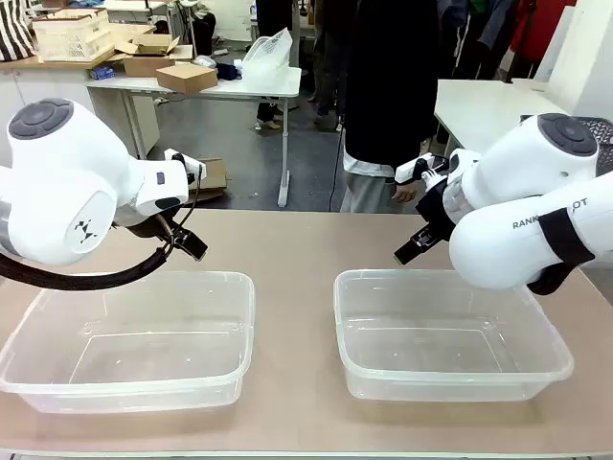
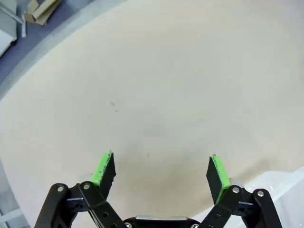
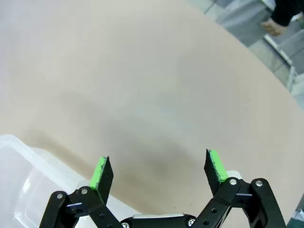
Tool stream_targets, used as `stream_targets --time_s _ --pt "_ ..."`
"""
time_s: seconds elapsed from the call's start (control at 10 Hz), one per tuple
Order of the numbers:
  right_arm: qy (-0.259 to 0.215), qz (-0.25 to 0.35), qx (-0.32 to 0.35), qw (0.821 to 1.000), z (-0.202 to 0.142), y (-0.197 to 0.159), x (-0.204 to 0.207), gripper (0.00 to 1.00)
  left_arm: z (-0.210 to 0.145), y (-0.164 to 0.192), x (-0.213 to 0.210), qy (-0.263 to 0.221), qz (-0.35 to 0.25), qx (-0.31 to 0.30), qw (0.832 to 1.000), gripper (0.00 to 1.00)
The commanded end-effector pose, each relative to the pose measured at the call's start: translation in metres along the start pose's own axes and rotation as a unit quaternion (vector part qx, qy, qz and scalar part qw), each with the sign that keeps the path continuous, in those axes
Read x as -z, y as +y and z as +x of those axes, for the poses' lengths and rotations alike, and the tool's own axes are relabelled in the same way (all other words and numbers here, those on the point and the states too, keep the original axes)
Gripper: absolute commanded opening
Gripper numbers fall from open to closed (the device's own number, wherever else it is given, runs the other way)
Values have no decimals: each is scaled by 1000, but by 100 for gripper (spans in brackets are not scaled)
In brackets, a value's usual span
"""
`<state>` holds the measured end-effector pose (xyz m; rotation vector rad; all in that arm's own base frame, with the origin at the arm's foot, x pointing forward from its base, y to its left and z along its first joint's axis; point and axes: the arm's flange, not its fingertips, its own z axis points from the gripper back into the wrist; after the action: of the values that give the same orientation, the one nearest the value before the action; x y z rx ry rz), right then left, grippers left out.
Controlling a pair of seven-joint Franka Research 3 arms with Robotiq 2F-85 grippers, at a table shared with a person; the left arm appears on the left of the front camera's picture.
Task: Sort the waste into each basket.
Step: Pick up the Organizing box on the left side of the table and lift it.
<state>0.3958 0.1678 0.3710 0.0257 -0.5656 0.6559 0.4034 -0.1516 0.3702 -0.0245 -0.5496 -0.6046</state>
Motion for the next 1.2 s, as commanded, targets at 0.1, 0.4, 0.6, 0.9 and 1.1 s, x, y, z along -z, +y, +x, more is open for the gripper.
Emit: stream_targets --time_s 0.1,0.4,0.6,0.9,1.1 --pt "0 0 0 1000 0 0 0 100 0 0 0 0 0 0 1000 100" --pt "0 0 0 1000 0 0 0 100 0 0 0 0 0 0 1000 100" --pt "0 0 0 1000 0 0 0 100 0 0 0 0 0 0 1000 100" --pt "0 0 0 1000 0 0 0 100 0 0 0 0 0 0 1000 100" --pt "0 0 0 1000 0 0 0 100 0 0 0 0 0 0 1000 100"
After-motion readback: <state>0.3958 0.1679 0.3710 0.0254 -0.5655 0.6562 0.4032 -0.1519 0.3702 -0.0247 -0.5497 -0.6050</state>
